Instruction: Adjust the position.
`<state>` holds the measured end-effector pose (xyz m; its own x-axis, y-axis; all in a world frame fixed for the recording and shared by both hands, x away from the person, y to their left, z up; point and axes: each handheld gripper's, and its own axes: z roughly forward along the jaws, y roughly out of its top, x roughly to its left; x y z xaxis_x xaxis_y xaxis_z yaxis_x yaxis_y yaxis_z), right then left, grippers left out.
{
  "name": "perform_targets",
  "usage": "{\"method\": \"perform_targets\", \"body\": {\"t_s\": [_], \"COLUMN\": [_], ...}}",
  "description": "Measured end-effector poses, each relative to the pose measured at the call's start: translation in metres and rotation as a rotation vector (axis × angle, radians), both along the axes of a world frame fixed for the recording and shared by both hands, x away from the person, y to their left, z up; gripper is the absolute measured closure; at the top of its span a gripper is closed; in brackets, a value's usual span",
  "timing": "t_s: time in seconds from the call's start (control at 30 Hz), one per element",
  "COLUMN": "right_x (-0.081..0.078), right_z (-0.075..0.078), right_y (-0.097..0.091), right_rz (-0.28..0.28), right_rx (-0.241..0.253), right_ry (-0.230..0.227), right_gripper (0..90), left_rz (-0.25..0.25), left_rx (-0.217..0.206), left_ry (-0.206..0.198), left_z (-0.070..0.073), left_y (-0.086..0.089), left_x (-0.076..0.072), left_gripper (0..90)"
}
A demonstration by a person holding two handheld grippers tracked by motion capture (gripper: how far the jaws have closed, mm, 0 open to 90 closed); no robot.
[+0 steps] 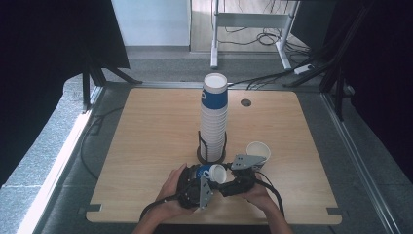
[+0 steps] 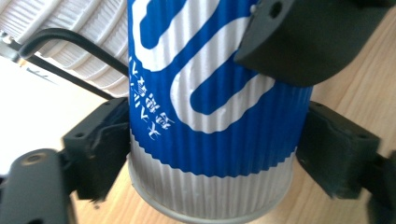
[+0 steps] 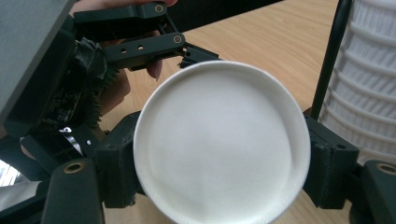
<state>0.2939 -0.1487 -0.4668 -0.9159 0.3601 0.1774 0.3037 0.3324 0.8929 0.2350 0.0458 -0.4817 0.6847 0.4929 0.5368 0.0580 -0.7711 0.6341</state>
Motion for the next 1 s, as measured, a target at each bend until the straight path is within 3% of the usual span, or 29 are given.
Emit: {"method": "perform_targets", "body": {"t_s": [0.1,0.23,0.37,0.47,0.67,1.0], "right_x": [0.001,0.002,0.002,0.001,0.0,0.0], "right_z": [0.001,0.003,0.004,0.005,0.004,0.001], "right_y": [-0.003,-0.009,-0.013,-0.012,-0.01,-0.006], "right_rz": [-0.002,-0.006,0.005,0.023,0.049,0.063], "right_rx": [0.024,0.086,0.139,0.154,0.163,0.142], "right_ry": [0.003,0.009,0.025,0.024,0.028,0.036], "right_gripper": [26.4,26.6,26.6,26.6,26.6,26.6], "left_rz": [-0.01,-0.003,-0.024,-0.042,-0.059,-0.061], "left_rx": [-0.091,-0.242,-0.311,-0.33,-0.327,-0.296], "left_ry": [0.054,0.133,0.187,0.203,0.204,0.19], "left_z": [0.005,0.01,0.011,0.011,0.009,0.005], "left_y": [0.006,0.017,0.023,0.025,0.025,0.022], "left_x": [0.003,0.009,0.014,0.014,0.014,0.014], "left_gripper": [9.8,6.5,5.0,5.1,8.1,8.9]}}
